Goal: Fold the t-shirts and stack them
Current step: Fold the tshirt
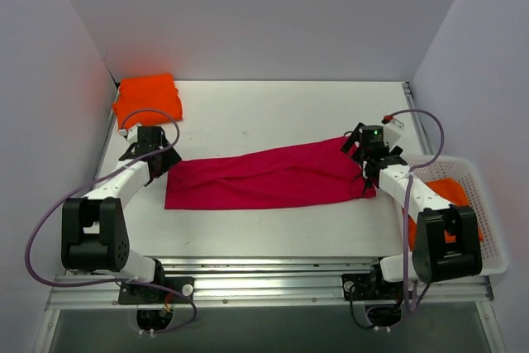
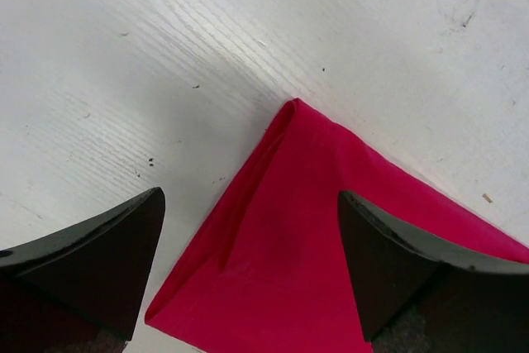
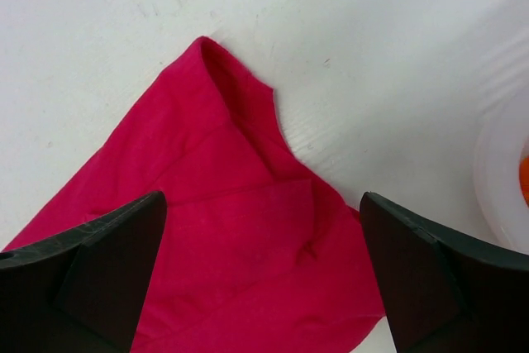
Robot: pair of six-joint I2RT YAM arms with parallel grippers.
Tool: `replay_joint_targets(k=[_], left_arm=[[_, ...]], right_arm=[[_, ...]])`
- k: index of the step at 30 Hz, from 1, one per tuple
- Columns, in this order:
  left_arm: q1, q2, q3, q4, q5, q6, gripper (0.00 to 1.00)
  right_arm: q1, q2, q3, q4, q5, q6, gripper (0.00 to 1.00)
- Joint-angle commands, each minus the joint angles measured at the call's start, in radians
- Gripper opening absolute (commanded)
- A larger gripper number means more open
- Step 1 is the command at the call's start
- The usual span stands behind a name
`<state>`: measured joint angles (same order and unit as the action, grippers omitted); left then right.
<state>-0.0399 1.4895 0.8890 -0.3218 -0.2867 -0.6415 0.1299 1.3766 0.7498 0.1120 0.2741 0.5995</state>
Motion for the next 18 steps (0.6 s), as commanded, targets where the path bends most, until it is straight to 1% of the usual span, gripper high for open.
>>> replay_joint_targets(k=[1,3,5,6,7,8,9,10,12,13,14,15,16,17,18], left_arm=[[-0.002,-0.003,0.073,-0.013,-0.068,-0.046,0.94],[0.0,0.009,0.118,-0.005,-0.046,-0.046,0.94],[-0.002,0.034,0.16,0.001,-0.006,-0.038,0.94],[-0.003,0.044,0.201,0.013,0.01,-0.026,0.94],[-0.005,0.055,0.22,0.026,0.059,-0.015,0.94],[-0.009,0.078,0.235,0.045,0.093,-0.006,0.94],[-0.015,0.093,0.249,0.116,0.136,0.029,0.94],[-0.037,0.112,0.277,0.154,0.247,0.049,0.94],[-0.066,0.193,0.332,0.222,0.369,0.092,0.94],[-0.102,0.228,0.403,0.231,0.426,0.107,0.94],[-0.124,0.303,0.445,0.234,0.516,0.129,0.94],[-0.146,0.34,0.488,0.236,0.562,0.144,0.95],[-0.193,0.38,0.577,0.228,0.605,0.161,0.96],[-0.215,0.455,0.618,0.219,0.682,0.172,0.97],[-0.236,0.488,0.654,0.213,0.713,0.184,0.97]], right_arm=[[-0.007,0.002,0.066,0.012,0.091,0.045,1.0],[-0.007,0.042,0.106,0.017,0.088,0.048,1.0],[-0.004,0.082,0.175,0.031,0.044,0.046,1.0],[0.0,0.131,0.199,0.032,0.028,0.048,1.0],[0.016,0.154,0.224,0.04,-0.004,0.046,1.0],[0.028,0.18,0.268,0.041,-0.015,0.049,1.0],[0.04,0.226,0.287,0.043,-0.021,0.054,1.0],[0.056,0.242,0.299,0.057,-0.026,0.059,1.0],[0.097,0.284,0.327,0.066,-0.03,0.066,1.0],[0.109,0.292,0.33,0.083,-0.032,0.069,1.0],[0.134,0.303,0.33,0.09,-0.035,0.074,1.0],[0.145,0.306,0.32,0.097,-0.036,0.078,1.0],[0.155,0.306,0.309,0.109,-0.036,0.086,0.99],[0.18,0.297,0.297,0.117,-0.033,0.091,0.99],[0.189,0.289,0.264,0.136,-0.03,0.094,0.98]])
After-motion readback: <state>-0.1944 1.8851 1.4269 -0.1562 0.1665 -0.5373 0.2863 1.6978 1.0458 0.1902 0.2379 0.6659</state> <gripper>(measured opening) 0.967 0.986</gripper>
